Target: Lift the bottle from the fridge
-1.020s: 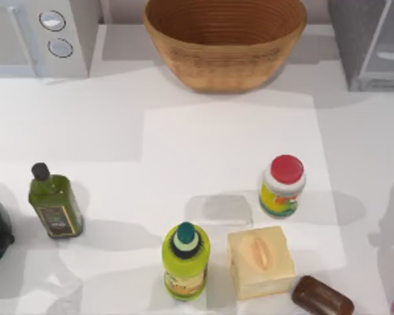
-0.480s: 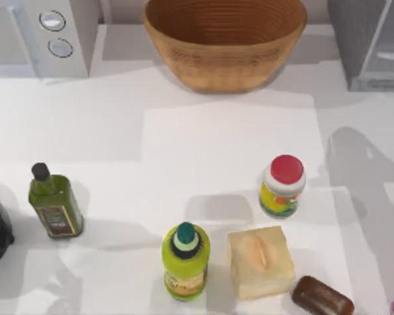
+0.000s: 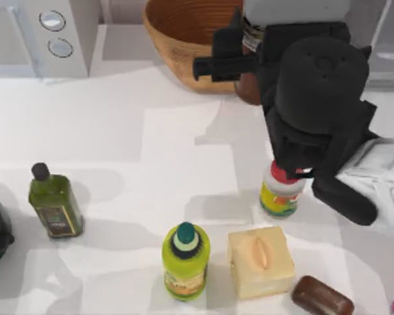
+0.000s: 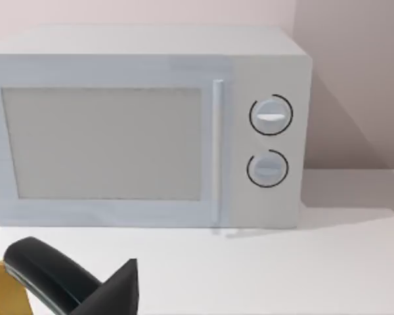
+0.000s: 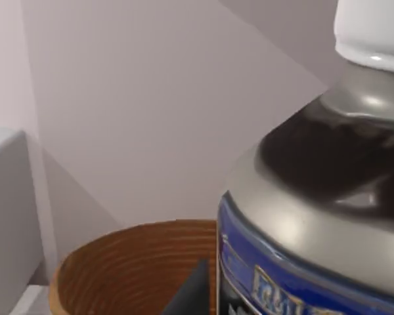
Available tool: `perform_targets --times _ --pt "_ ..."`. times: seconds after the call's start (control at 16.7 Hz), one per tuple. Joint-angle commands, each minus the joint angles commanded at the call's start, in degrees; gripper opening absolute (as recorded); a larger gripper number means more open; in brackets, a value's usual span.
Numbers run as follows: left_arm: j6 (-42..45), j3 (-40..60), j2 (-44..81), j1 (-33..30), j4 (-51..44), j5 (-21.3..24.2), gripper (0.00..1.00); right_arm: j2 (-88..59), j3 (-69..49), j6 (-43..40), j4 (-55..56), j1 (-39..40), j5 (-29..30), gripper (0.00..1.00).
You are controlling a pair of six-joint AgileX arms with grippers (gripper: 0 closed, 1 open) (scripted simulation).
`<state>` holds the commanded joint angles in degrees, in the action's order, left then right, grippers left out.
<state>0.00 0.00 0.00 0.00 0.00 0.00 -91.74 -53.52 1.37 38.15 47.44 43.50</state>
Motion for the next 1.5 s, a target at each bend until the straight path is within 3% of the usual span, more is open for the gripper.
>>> perform_targets --times 0.3,0.6,1.5 --pt "0.00 0.00 0.00 0.00 0.00 0.00 1.00 -25.50 -15.85 -0.54 8.28 6.18 9.63 0.00" --pt "0.00 0.00 0.00 0.00 0.00 0.00 1.00 -37.05 -24.20 -1.29 12.13 8.41 13.86 0.00" --pt "0.00 0.00 0.00 0.00 0.00 0.00 1.00 -47.17 -33.19 -1.59 14.35 2.70 9.56 0.00"
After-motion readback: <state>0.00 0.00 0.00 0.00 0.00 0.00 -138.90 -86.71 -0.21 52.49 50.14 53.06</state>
